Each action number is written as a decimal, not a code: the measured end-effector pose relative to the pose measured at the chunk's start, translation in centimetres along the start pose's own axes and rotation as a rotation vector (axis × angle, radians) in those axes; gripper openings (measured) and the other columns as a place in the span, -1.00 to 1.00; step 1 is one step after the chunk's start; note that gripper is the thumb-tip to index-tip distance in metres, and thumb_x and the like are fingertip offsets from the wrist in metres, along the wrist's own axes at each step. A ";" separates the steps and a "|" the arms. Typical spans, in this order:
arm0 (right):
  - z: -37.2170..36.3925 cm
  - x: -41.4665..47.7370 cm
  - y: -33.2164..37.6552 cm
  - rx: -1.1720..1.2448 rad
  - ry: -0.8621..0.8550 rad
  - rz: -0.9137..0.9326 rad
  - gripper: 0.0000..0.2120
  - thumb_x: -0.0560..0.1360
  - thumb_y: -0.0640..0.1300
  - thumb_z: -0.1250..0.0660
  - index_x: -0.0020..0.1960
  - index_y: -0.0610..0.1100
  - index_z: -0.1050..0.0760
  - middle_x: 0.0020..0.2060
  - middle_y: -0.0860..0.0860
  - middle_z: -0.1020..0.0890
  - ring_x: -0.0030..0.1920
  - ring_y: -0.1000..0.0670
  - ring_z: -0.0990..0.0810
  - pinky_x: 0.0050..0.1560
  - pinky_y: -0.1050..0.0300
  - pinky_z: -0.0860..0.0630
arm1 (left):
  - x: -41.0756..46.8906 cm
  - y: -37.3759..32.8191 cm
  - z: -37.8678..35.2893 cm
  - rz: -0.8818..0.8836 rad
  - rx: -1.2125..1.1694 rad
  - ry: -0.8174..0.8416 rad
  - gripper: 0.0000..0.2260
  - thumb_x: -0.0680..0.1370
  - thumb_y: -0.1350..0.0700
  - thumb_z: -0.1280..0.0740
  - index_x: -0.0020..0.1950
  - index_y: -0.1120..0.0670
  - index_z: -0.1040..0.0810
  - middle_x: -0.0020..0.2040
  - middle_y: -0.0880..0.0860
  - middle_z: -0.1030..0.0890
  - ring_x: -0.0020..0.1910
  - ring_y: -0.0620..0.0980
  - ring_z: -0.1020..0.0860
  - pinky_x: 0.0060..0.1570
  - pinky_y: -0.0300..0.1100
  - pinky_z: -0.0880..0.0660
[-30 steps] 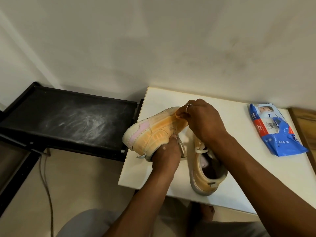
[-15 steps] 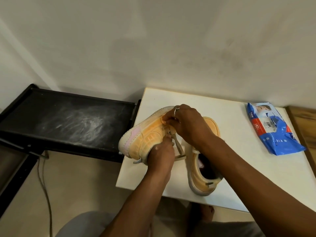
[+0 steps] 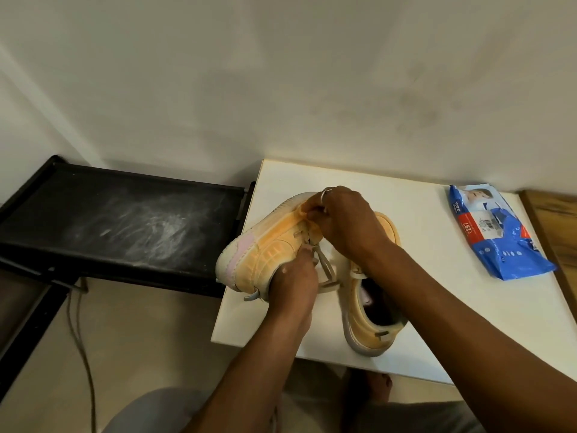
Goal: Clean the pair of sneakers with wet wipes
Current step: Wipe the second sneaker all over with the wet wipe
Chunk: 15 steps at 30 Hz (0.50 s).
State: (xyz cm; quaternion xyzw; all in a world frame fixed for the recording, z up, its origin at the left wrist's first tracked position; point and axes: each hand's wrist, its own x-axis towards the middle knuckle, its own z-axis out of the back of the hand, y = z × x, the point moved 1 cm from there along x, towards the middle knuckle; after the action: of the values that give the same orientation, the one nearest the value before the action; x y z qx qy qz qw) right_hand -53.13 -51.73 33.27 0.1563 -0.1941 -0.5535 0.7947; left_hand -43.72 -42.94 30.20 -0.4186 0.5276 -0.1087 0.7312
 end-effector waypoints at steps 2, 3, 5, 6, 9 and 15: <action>-0.5 -0.4 1.1 0.042 0.049 0.103 -0.84 0.53 -0.13 -0.36 0.06 0.01 -0.66 -0.02 0.10 -0.65 0.02 0.11 -0.53 0.00 0.22 -0.47 | 0.3 -0.1 0.0 0.073 -0.051 -0.014 -0.39 0.46 -0.14 -0.43 0.42 0.05 -0.32 0.25 0.07 -0.48 0.20 0.05 -0.46 -0.05 -0.14 -0.37; -0.6 -0.5 1.3 0.054 0.061 0.135 -0.84 0.53 -0.13 -0.36 0.06 0.03 -0.66 -0.03 0.12 -0.64 0.02 0.13 -0.52 -0.02 0.23 -0.46 | 0.4 -0.2 0.0 0.100 -0.085 -0.011 -0.38 0.46 -0.14 -0.43 0.42 0.06 -0.32 0.25 0.08 -0.49 0.20 0.06 -0.47 -0.05 -0.14 -0.38; -0.5 -0.4 1.3 0.046 0.047 0.130 -0.85 0.53 -0.09 -0.36 0.06 0.05 -0.66 -0.02 0.13 -0.64 0.03 0.13 -0.52 -0.03 0.20 -0.47 | 0.6 0.0 0.0 0.088 -0.078 -0.006 -0.41 0.44 -0.16 -0.43 0.39 0.04 -0.37 0.23 0.07 -0.52 0.17 0.06 -0.50 -0.07 -0.14 -0.42; -0.3 -0.2 1.1 0.027 0.026 0.105 -0.85 0.54 -0.08 -0.35 0.06 0.04 -0.66 -0.02 0.12 -0.65 0.04 0.11 -0.53 -0.01 0.17 -0.49 | 0.7 0.1 0.0 0.064 -0.048 -0.004 -0.43 0.44 -0.17 -0.43 0.36 0.03 -0.40 0.21 0.05 -0.53 0.15 0.05 -0.51 -0.09 -0.14 -0.43; 0.2 0.6 -0.2 -0.031 -0.041 -0.028 -0.83 0.55 -0.10 -0.32 0.06 0.00 -0.66 -0.02 0.06 -0.67 0.01 0.04 -0.58 0.00 0.11 -0.53 | 0.7 0.3 0.0 0.025 -0.037 0.001 -0.53 0.44 -0.13 -0.43 0.29 -0.01 -0.46 0.14 0.01 -0.55 0.10 0.03 -0.52 -0.08 -0.12 -0.51; 0.5 1.7 -3.9 -0.045 -0.060 -0.285 -0.79 0.47 -0.20 -0.28 -0.05 -0.06 -0.69 -0.11 0.02 -0.71 -0.08 -0.04 -0.64 -0.10 0.14 -0.53 | 0.2 -0.1 0.0 0.047 -0.118 0.025 -0.62 0.43 -0.05 -0.46 0.22 -0.04 -0.53 0.09 0.00 -0.58 0.07 0.05 -0.57 0.12 0.05 -0.56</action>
State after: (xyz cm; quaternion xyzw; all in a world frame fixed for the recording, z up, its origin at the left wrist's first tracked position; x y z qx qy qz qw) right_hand -56.04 -54.72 32.08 0.1479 -0.1814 -0.6694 0.7050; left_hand -43.64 -43.14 30.08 -0.4471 0.5520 -0.0652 0.7008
